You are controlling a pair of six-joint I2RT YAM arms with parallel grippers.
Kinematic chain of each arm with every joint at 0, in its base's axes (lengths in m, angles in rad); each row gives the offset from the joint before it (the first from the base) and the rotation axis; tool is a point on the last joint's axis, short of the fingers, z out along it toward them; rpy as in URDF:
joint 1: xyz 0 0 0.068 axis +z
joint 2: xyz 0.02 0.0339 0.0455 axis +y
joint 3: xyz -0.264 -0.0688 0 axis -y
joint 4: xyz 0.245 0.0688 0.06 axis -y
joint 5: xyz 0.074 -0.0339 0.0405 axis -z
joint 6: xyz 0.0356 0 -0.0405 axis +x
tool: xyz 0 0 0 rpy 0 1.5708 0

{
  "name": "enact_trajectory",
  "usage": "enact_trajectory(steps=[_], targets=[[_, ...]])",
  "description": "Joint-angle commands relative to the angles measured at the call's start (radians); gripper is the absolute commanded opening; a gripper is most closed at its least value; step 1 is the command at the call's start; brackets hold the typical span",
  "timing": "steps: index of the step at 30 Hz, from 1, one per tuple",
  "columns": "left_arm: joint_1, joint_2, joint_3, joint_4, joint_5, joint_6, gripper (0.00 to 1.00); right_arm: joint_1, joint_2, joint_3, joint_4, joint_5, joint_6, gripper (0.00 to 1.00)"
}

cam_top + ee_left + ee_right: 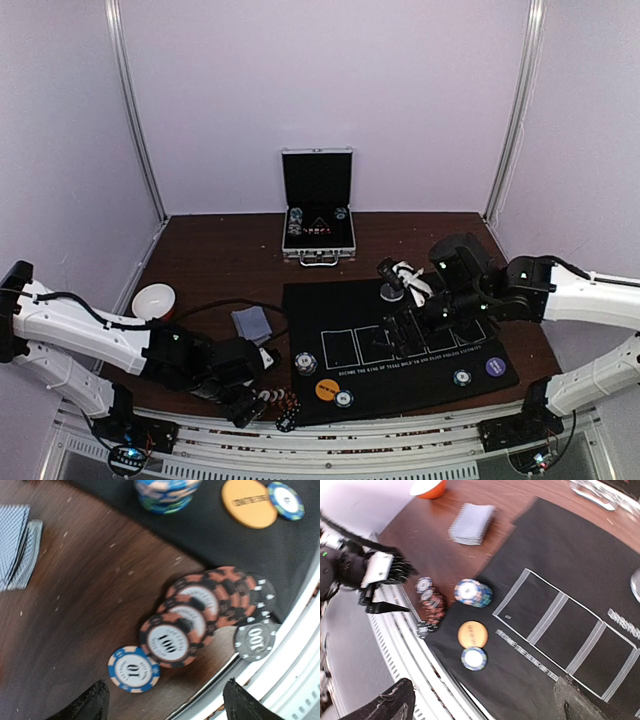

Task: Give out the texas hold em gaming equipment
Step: Adjust the pile of poker chips at the corner of the board.

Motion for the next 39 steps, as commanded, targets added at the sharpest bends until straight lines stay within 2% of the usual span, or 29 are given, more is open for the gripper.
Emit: enact_trajectory(steps=[1, 4, 6, 10, 13, 16, 22, 29, 34, 39], targets=[[-0.015, -0.009, 0.013, 0.069, -0.032, 0.038, 0.81, 0.146, -0.007, -0.010, 0.143, 0.079, -0.214, 1.00], [-0.015, -0.043, -0.009, 0.090, -0.014, -0.008, 0.78, 0.299, 0.042, -0.023, 0.219, 0.158, -0.536, 1.00], [-0.014, -0.068, -0.018, 0.095, -0.006, -0.043, 0.77, 0.348, 0.124, 0.015, 0.227, 0.167, -0.680, 1.00], [0.022, -0.113, -0.036, 0.065, 0.002, -0.143, 0.75, 0.430, 0.349, 0.128, 0.172, 0.255, -0.930, 0.99], [0.093, -0.141, -0.062, 0.038, 0.054, -0.208, 0.71, 0.443, 0.450, 0.171, 0.208, 0.245, -1.035, 0.95], [0.137, -0.189, -0.104, 0.042, 0.092, -0.255, 0.67, 0.447, 0.523, 0.209, 0.236, 0.254, -1.119, 0.88], [0.200, -0.235, -0.150, 0.088, 0.146, -0.268, 0.58, 0.448, 0.658, 0.313, 0.145, 0.266, -1.209, 0.72], [0.233, -0.183, -0.159, 0.114, 0.184, -0.241, 0.46, 0.447, 0.724, 0.353, 0.111, 0.289, -1.266, 0.70], [0.240, -0.143, -0.148, 0.144, 0.193, -0.224, 0.43, 0.446, 0.765, 0.385, 0.110, 0.314, -1.283, 0.71], [0.251, -0.119, -0.149, 0.166, 0.199, -0.211, 0.39, 0.441, 0.790, 0.396, 0.136, 0.344, -1.297, 0.60]])
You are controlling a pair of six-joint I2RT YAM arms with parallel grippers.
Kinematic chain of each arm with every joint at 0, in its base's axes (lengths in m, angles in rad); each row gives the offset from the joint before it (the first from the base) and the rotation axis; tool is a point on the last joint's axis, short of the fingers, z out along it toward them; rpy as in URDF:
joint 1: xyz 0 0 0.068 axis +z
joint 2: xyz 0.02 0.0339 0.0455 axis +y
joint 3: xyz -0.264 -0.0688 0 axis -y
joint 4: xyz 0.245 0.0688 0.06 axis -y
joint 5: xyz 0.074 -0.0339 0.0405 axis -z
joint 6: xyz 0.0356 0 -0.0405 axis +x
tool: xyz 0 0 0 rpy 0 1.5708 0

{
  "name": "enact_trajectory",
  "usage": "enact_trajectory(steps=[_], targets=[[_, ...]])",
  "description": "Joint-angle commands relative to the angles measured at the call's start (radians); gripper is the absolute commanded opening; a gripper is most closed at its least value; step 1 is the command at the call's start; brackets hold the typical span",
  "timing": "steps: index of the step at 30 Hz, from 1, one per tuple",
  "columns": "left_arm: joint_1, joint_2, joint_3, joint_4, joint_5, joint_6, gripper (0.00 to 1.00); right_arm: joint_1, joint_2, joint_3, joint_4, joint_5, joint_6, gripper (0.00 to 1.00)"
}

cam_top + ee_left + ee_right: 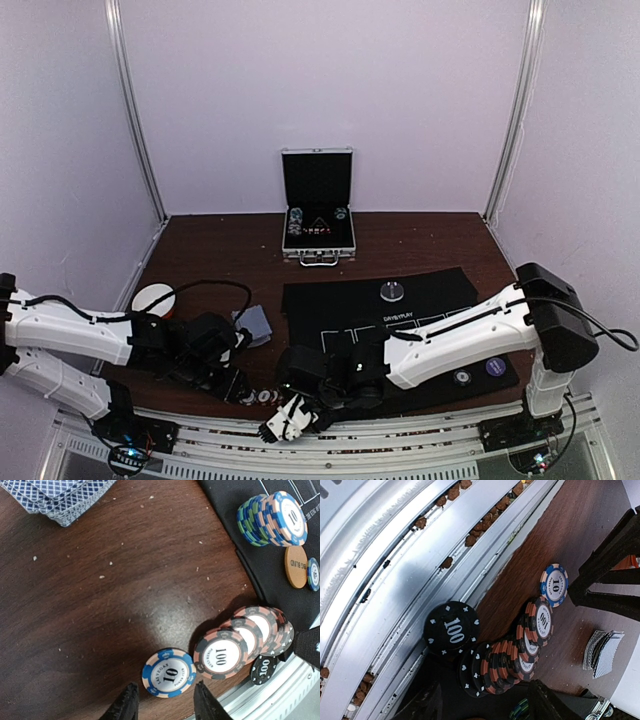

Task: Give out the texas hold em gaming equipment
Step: Adjust the pile of poker chips at the corner of the board.

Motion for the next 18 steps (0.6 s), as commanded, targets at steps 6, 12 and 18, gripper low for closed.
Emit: enact_trajectory(steps=[6, 12, 18], targets=[[0.029, 0.027, 0.006, 0.083, 0.027, 0.040, 0.38, -0.009, 0.024, 0.031, 0.015, 0.056, -0.041, 0.56], [0.039, 0.077, 0.000, 0.113, 0.045, 0.058, 0.35, -0.023, 0.051, 0.041, 0.028, 0.075, -0.062, 0.56], [0.046, 0.087, -0.015, 0.143, 0.060, 0.059, 0.32, -0.028, 0.064, 0.063, 0.044, 0.072, -0.077, 0.55]])
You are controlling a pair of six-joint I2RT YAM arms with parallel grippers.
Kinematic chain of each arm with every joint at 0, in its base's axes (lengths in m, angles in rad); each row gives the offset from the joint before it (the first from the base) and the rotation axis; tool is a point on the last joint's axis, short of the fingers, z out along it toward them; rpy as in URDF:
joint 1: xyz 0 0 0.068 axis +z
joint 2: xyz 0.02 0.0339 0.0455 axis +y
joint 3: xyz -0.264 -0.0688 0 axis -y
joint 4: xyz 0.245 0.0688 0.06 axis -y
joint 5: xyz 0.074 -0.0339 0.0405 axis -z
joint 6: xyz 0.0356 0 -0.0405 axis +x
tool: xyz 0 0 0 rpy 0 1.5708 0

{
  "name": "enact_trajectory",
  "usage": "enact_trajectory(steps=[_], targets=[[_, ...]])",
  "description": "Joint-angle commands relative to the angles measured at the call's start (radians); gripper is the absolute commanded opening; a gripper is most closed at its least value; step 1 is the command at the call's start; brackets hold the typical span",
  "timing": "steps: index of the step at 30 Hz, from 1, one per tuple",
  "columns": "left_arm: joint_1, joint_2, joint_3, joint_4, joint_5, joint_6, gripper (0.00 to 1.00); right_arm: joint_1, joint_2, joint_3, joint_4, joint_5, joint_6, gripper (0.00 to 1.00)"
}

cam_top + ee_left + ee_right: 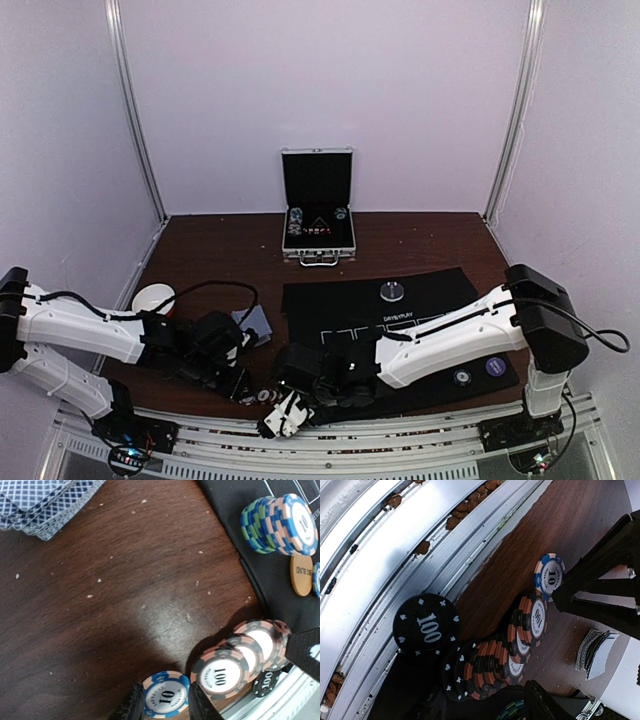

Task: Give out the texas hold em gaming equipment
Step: Adjust the pile of poker chips at the corner of the board.

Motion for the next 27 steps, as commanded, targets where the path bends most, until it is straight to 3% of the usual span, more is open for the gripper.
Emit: enact_trajectory(steps=[1, 17, 27], targets=[[0.016, 0.006, -0.020, 0.074, 0.027, 0.016, 0.31, -0.009, 0.020, 0.041, 0.015, 0.019, -0.019, 0.56], [0.031, 0.087, -0.039, 0.197, 0.099, 0.040, 0.25, -0.052, 0.070, 0.105, 0.015, -0.028, -0.048, 0.63], [0.091, 0.069, -0.053, 0.205, 0.103, 0.053, 0.24, -0.063, 0.120, 0.174, -0.038, -0.038, -0.077, 0.58]])
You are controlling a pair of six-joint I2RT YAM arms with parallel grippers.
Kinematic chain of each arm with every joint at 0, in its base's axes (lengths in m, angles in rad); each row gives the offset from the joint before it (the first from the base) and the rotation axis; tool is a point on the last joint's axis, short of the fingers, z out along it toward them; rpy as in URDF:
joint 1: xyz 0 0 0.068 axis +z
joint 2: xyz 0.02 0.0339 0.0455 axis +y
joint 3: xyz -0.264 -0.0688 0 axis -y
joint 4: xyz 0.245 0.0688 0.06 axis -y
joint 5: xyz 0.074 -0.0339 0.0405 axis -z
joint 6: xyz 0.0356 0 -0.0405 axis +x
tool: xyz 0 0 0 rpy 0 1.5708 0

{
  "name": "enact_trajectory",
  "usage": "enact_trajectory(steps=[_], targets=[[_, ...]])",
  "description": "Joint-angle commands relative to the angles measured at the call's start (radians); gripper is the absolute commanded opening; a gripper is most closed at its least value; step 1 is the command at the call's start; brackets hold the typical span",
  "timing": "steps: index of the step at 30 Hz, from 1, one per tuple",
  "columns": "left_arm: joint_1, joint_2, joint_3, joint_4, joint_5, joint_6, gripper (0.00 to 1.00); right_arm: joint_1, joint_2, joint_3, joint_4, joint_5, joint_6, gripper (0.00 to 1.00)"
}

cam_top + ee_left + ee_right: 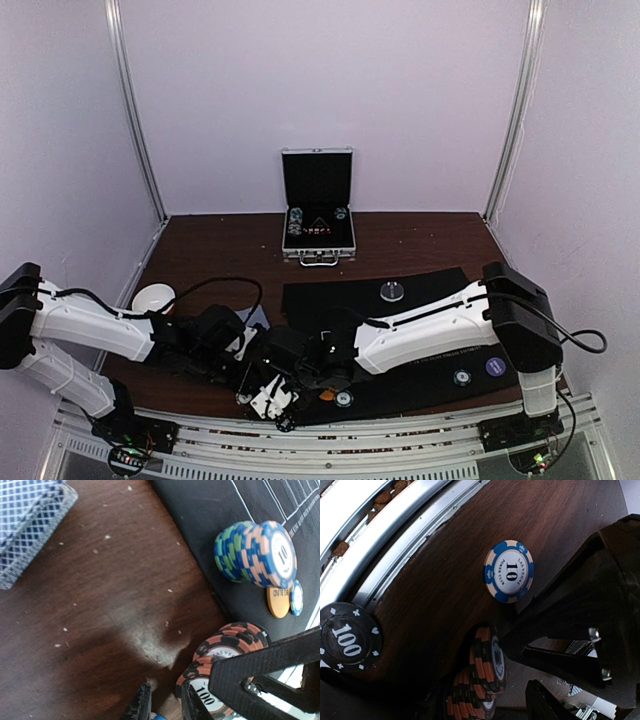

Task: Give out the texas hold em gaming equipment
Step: Adjust the pile of poker chips at the corner of the board.

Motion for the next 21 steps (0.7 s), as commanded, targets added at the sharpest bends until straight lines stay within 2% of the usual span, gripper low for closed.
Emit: enact_trajectory(steps=[1, 12, 21], targets=[[0.031, -0.014, -0.023, -0.006, -0.008, 0.023, 0.24, -0.006, 0.013, 0.037, -0.049, -0.018, -0.016, 0.58], [0.087, -0.073, -0.033, -0.040, -0.038, 0.039, 0.25, -0.012, 0.049, 0.100, -0.113, -0.035, 0.000, 0.52], [0.092, -0.147, 0.013, -0.138, -0.103, 0.105, 0.34, 0.012, 0.005, 0.113, -0.123, -0.097, 0.048, 0.66]])
